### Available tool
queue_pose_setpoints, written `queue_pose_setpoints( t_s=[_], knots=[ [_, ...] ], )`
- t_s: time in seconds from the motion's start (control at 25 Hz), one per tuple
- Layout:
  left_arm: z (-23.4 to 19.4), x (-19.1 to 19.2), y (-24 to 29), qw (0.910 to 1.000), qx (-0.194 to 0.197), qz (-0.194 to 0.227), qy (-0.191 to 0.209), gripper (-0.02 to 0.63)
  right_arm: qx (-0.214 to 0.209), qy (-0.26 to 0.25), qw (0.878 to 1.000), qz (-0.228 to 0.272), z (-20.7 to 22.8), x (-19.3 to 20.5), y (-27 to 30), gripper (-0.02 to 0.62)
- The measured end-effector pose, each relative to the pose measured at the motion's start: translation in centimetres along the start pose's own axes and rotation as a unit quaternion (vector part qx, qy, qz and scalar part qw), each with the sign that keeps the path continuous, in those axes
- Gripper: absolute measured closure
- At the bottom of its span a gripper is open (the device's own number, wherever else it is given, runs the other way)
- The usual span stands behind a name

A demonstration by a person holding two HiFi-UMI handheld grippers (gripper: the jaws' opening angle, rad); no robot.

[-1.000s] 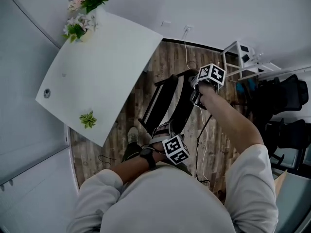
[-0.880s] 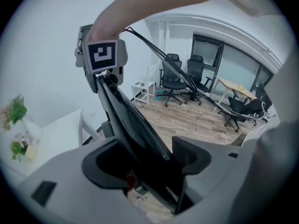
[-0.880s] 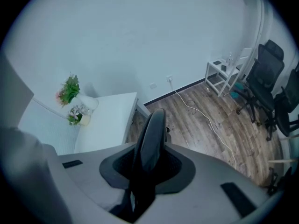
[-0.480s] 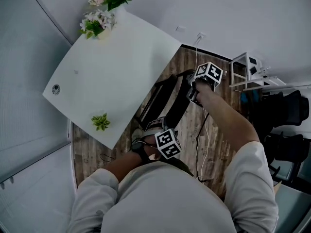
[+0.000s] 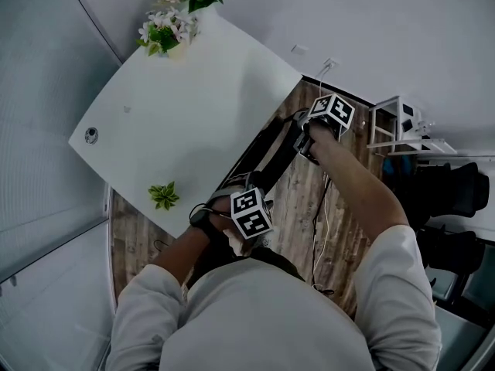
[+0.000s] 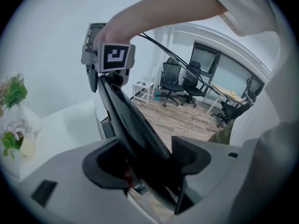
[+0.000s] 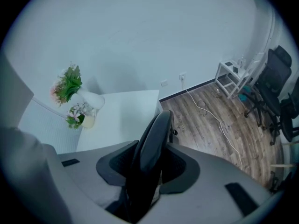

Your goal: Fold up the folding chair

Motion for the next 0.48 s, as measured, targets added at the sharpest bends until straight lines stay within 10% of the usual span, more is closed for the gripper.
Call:
queue_pose_setpoints(
  t_s=[0.48],
  knots=[
    [-4.6, 1.9, -2.2, 0.9986, -0.031, -0.005, -0.042, 0.302, -0.112, -0.043, 0.993, 0.006, -5.2, 0.0, 1.6, 0.344]
  ],
)
Point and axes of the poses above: the fingertips, and each gripper's own axes: y forward along the fingers, z to its right, x out of its underside, the point moved 6 cm from there along -y, backward along the fingers, and after that the axes turned 13 degrees about z, right-handed, at the moved point
